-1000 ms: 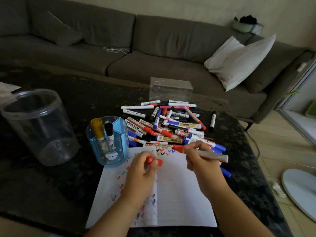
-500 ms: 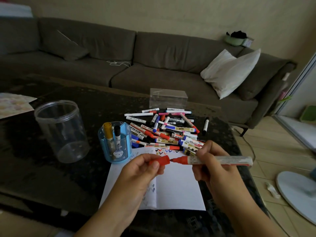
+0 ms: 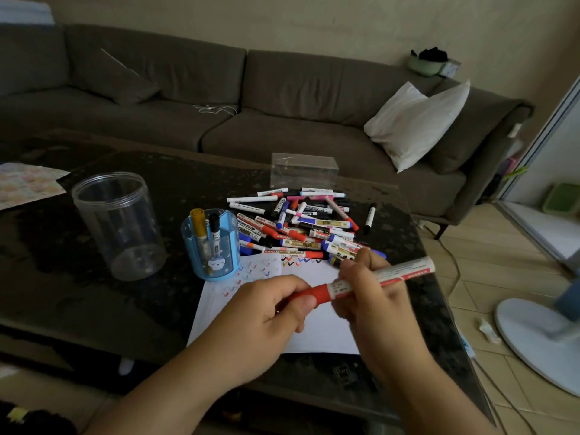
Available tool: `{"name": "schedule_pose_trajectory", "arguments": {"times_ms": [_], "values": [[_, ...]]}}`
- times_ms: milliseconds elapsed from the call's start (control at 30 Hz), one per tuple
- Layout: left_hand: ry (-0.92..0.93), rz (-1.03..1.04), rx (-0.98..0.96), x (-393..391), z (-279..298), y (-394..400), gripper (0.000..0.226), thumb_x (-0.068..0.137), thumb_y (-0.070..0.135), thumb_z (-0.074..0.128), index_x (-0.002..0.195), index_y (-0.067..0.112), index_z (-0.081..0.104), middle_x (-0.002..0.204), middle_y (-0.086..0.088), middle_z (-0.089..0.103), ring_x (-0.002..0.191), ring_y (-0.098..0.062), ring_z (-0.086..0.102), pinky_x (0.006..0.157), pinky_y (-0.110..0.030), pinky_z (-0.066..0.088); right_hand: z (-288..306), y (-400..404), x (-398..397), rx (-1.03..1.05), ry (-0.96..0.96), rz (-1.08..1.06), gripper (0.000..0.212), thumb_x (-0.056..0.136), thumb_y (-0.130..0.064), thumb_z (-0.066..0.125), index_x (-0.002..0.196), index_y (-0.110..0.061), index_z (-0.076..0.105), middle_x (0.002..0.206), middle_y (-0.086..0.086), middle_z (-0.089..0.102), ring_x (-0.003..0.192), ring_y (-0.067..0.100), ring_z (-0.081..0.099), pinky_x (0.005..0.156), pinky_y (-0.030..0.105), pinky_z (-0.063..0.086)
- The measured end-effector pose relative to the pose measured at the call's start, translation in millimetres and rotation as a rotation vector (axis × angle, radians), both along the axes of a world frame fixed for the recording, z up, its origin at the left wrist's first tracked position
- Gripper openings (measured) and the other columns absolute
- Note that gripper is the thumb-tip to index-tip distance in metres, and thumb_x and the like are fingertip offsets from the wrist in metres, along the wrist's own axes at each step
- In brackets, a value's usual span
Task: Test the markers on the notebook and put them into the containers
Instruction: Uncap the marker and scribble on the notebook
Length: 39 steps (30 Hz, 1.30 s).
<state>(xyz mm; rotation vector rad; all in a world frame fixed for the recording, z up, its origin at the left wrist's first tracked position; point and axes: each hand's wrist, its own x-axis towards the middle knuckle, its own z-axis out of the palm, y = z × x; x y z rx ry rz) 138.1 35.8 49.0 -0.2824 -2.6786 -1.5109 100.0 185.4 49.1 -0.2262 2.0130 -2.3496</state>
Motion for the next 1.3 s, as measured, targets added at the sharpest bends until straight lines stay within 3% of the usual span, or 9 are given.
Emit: {"name": "schedule_pose_trajectory", "arguments": {"times_ms": [133, 233, 333, 467, 567, 633, 867, 1000, 1300], "values": [[0.052, 0.024, -0.020, -2.3, 1.9, -2.5, 0.015, 0.091, 0.037, 0.048, 0.087, 0.031, 0.061, 0.068, 0.017, 0.058, 0.066, 0.001, 0.054, 0.058, -0.014, 0.043, -2.7, -8.2, -1.8, -0.148, -0.115, 0.051, 0.032, 0.091, -0.007, 0.049, 0.062, -0.013, 0.037, 0.049, 0.001, 0.030, 0.044, 0.011, 0.024, 0.045, 0.026, 0.024], [0.069, 0.069, -0.085, -11.8, -0.6, -10.7, 0.011, 0.091, 0.036, 0.051, 0.086, 0.031, 0.060, 0.068, 0.008, 0.059, 0.070, -0.001, 0.056, 0.061, -0.016, 0.044, -7.4, -9.1, -7.8, -0.171, -0.263, 0.153, 0.027, 0.085, -0.032, 0.057, 0.070, -0.011, 0.050, 0.050, 0.001, 0.040, 0.044, 0.008, 0.030, 0.043, 0.021, 0.027], [0.069, 0.183, -0.190, -23.1, -4.4, -24.3, 0.006, 0.091, 0.036, 0.053, 0.091, 0.034, 0.059, 0.074, 0.010, 0.059, 0.070, -0.002, 0.056, 0.056, -0.011, 0.042, -19.1, -8.3, -14.2, 0.228, -0.317, 0.092, 0.035, 0.083, -0.047, 0.056, 0.082, -0.012, 0.061, 0.056, -0.002, 0.055, 0.046, 0.005, 0.043, 0.047, 0.020, 0.038], [0.006, 0.212, -0.393, -30.8, -16.1, -45.4, 0.012, 0.092, 0.037, 0.052, 0.096, 0.028, 0.060, 0.077, 0.009, 0.058, 0.071, -0.004, 0.056, 0.061, -0.014, 0.042, -27.2, -12.9, -21.7, 0.721, 0.191, -0.056, 0.005, 0.087, -0.029, 0.063, 0.084, -0.028, 0.060, 0.078, -0.012, 0.059, 0.068, -0.003, 0.055, 0.061, 0.017, 0.046], [-0.025, 0.188, -0.433, -34.6, -23.4, -52.3, 0.012, 0.092, 0.037, 0.051, 0.096, 0.029, 0.058, 0.082, 0.012, 0.057, 0.078, -0.002, 0.055, 0.069, -0.017, 0.044, -31.9, -37.6, -33.6, 0.963, 0.496, 0.214, 0.024, 0.089, -0.024, 0.063, 0.110, -0.036, 0.058, 0.101, -0.025, 0.043, 0.088, -0.018, 0.048, 0.077, 0.003, 0.041], [-0.005, 0.207, -0.428, -37.3, -26.3, -55.7, 0.013, 0.093, 0.038, 0.049, 0.099, 0.029, 0.057, 0.084, 0.013, 0.055, 0.081, -0.002, 0.054, 0.070, -0.016, 0.041, -38.8, -53.9, -46.0, 1.049, 0.588, 0.302, 0.026, 0.090, -0.022, 0.062, 0.116, -0.027, 0.062, 0.106, -0.015, 0.048, 0.085, -0.007, 0.049, 0.080, 0.009, 0.042], [0.139, 0.377, -0.520, -51.6, -38.6, -94.8, 0.046, 0.094, 0.038, 0.046, 0.138, 0.027, 0.037, 0.137, 0.013, 0.035, 0.126, -0.004, 0.033, 0.100, -0.018, 0.030, -17.7, -69.8, -82.1, 0.964, 0.533, 0.060, 0.019, 0.091, -0.026, 0.059, 0.110, -0.022, 0.061, 0.094, -0.011, 0.057, 0.081, 0.001, 0.053, 0.070, 0.011, 0.040], [0.135, 0.435, -0.574, -59.2, -51.2, -105.7, 0.050, 0.094, 0.035, 0.048, 0.141, 0.024, 0.033, 0.142, 0.010, 0.032, 0.130, -0.008, 0.029, 0.105, -0.021, 0.028, 3.0, -84.9, -92.3, 0.692, 0.449, -0.029, 0.017, 0.090, -0.026, 0.062, 0.106, -0.026, 0.055, 0.086, -0.019, 0.058, 0.081, -0.003, 0.058, 0.066, 0.009, 0.041], [0.194, 0.417, -0.513, -61.6, -60.4, -110.8, 0.048, 0.093, 0.026, 0.052, 0.138, 0.025, 0.038, 0.137, 0.011, 0.036, 0.127, -0.006, 0.033, 0.103, -0.018, 0.029, -6.0, -128.7, -105.9, 0.732, 0.486, 0.115, 0.011, 0.092, -0.025, 0.059, 0.100, -0.026, 0.052, 0.084, -0.018, 0.056, 0.075, -0.005, 0.055, 0.061, 0.005, 0.042]]}}
